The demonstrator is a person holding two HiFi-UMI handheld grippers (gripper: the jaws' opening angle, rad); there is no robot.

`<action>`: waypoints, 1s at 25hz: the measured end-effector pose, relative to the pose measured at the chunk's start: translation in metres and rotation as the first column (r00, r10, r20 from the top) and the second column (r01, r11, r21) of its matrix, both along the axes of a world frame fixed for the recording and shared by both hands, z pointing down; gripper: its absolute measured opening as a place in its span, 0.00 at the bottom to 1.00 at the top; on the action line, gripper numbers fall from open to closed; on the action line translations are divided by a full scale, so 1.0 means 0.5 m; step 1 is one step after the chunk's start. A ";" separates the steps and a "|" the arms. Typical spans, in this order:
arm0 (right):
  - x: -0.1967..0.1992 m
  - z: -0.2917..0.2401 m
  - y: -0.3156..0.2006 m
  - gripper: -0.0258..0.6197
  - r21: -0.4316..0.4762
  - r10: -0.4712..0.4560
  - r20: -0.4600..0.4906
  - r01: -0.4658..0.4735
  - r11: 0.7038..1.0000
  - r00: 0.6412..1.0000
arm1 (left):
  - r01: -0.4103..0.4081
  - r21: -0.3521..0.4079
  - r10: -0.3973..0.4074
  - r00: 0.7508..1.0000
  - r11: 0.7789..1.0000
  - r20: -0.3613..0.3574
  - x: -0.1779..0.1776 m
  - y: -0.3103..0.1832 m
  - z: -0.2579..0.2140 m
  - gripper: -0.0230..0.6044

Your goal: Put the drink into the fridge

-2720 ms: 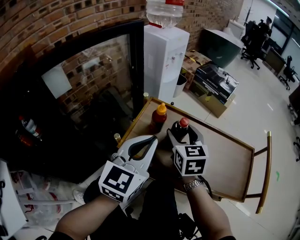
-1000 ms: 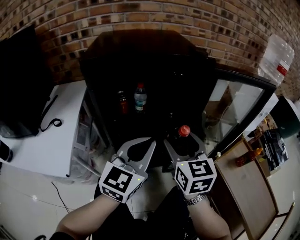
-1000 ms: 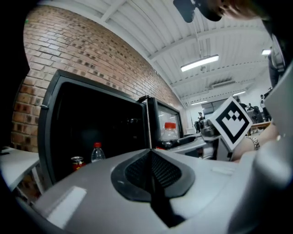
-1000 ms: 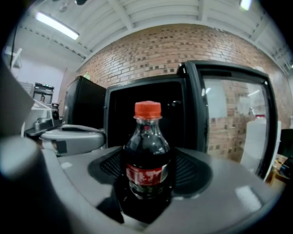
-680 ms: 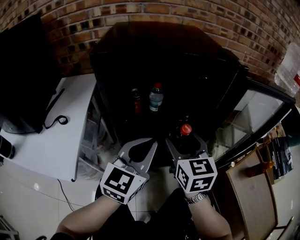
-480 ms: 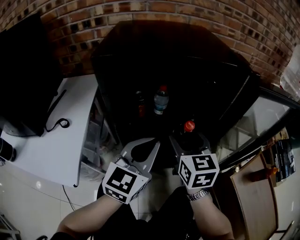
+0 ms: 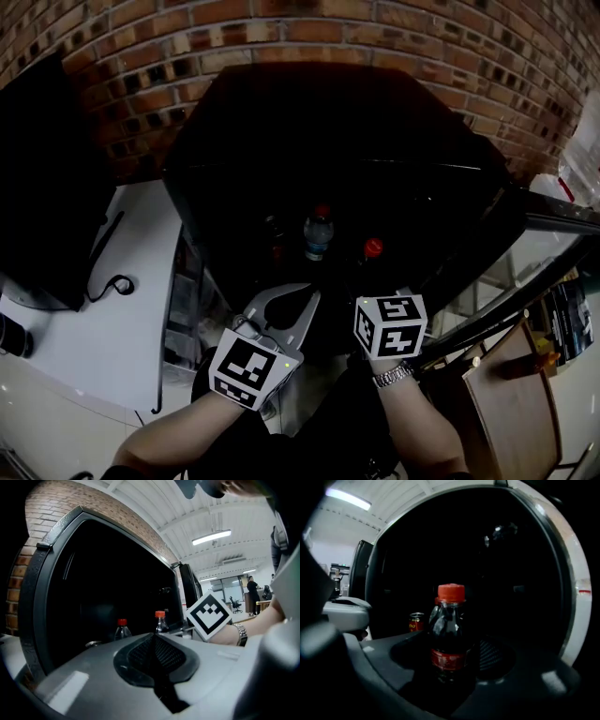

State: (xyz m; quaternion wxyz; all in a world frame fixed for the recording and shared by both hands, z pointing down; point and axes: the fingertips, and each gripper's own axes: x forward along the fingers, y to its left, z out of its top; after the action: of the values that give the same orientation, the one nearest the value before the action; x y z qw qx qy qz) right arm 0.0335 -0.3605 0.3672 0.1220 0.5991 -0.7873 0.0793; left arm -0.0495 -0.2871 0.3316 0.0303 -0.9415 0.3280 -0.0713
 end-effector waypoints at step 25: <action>0.032 0.067 -0.177 0.52 -0.047 0.039 -0.051 -0.042 0.998 0.998 | -0.027 0.002 0.027 1.000 1.000 0.016 0.013 -0.096 0.001 0.04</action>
State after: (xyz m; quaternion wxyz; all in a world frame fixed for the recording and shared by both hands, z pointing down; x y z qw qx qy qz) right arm 0.0495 -0.4489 0.4007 0.1544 0.6137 -0.7695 0.0858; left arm -0.0429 -0.3353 0.3322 0.0352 -0.9452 0.3150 -0.0779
